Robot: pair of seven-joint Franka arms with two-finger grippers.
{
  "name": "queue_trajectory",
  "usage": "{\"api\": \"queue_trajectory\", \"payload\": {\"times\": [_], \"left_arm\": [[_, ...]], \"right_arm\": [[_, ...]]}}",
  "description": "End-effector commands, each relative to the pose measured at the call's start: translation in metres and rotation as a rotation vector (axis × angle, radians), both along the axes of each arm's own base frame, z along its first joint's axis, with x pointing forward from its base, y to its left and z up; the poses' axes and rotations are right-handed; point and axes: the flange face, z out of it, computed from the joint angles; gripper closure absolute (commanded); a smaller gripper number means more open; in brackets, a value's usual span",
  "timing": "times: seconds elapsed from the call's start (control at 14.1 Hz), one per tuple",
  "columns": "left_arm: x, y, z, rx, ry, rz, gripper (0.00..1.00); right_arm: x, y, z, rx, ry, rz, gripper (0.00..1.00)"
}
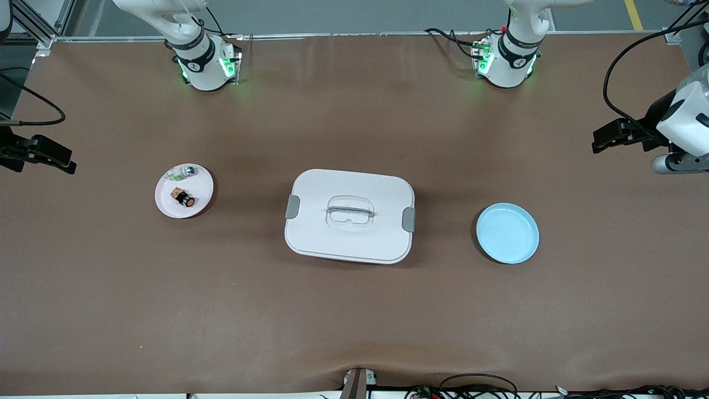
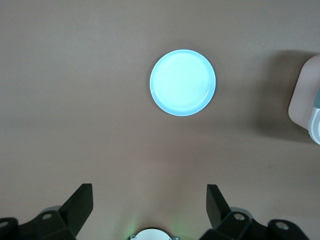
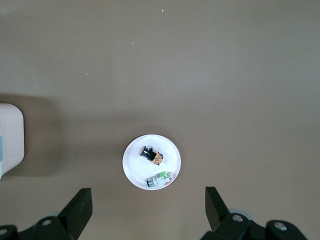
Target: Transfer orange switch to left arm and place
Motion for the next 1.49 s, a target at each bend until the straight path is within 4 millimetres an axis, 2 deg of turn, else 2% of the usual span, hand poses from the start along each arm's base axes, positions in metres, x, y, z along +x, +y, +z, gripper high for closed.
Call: {"api": "queue_trajectory", "payload": {"times": [0.0,0.14,0.57,1.42], "left_arm": [[0.003,0.005,0.004,0.009,-0.008,-0.001,0.00],[0.006,0.015,-0.001,0.004,0.002,0.018,0.00],[0.006,0.023,0.000,0.015,0.000,0.031,0.00],[0.007,0.023,-0.003,0.010,0.005,0.031,0.00]], "right_arm": [[-0.001,-0.001,0.003,0.010,0.001,0.003,0.00],[-0.001,-0.001,0.004,0.010,-0.002,0.003,0.00],[-0.001,-0.001,0.004,0.009,-0.002,0.003,0.00],[-0.001,-0.001,0.004,0.010,-0.004,0.001,0.00]]}}
